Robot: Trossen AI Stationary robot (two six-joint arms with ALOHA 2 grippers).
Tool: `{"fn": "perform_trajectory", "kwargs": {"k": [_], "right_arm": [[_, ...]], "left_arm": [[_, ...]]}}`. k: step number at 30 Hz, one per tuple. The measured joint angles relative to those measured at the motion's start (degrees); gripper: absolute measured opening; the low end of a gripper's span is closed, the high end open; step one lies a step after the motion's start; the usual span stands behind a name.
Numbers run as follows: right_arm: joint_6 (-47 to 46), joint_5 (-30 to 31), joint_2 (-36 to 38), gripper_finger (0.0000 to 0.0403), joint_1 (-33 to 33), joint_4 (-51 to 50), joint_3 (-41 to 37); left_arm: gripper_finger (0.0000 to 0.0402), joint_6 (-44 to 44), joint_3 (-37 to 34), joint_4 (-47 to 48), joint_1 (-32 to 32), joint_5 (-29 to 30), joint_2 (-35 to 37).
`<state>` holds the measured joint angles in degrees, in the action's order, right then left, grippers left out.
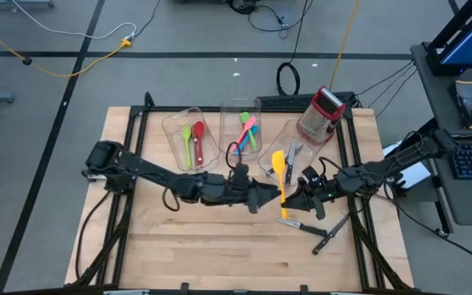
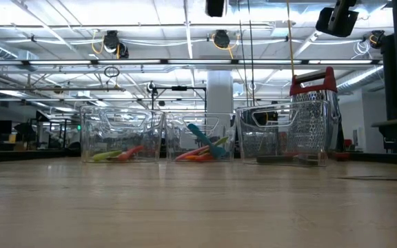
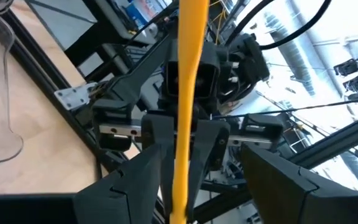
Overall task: Pick & Place Kitchen Items
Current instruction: Put the yellow spatula in the left bin
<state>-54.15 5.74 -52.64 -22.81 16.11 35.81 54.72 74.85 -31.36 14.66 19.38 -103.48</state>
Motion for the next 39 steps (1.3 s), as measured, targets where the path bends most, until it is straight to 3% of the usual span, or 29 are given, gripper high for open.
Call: {"fn": "perform_trajectory", "kwargs": {"k": [14, 17, 23, 25, 31, 39], "right_arm": [[1.08, 0.11, 0.00, 0.0023, -0.02, 1.02, 0.00], [1.62, 0.38, 0.00, 0.0023, 0.00, 0.73, 0.00], [2.25, 0.82, 0.00, 0.0024, 0.04, -0.91, -0.06], [2.20, 0.85, 0.02, 0.0024, 0.04, -1.69, -0.05], [4.10, 0.71, 0.02, 0.0038, 0.04, -2.22, -0.04], [8.11, -3.06, 0.02, 0.0117, 0.02, -3.31, -0.04]], "left_arm": [[0.0217, 4.69, 4.90, 1.17, -1.30, 1.43, -6.26], [0.0178, 5.83, 4.93, 2.59, -1.51, 1.61, -6.04], [0.0039, 3.81, 4.94, 1.02, -1.40, 3.12, -6.05], [0.0015, 3.27, 4.92, 1.30, -1.40, 3.60, -6.07], [0.0008, 3.46, 4.92, 1.78, -1.40, 4.79, -6.07], [0.0006, 3.02, 4.90, 1.47, -1.78, 8.36, -6.07]]}}
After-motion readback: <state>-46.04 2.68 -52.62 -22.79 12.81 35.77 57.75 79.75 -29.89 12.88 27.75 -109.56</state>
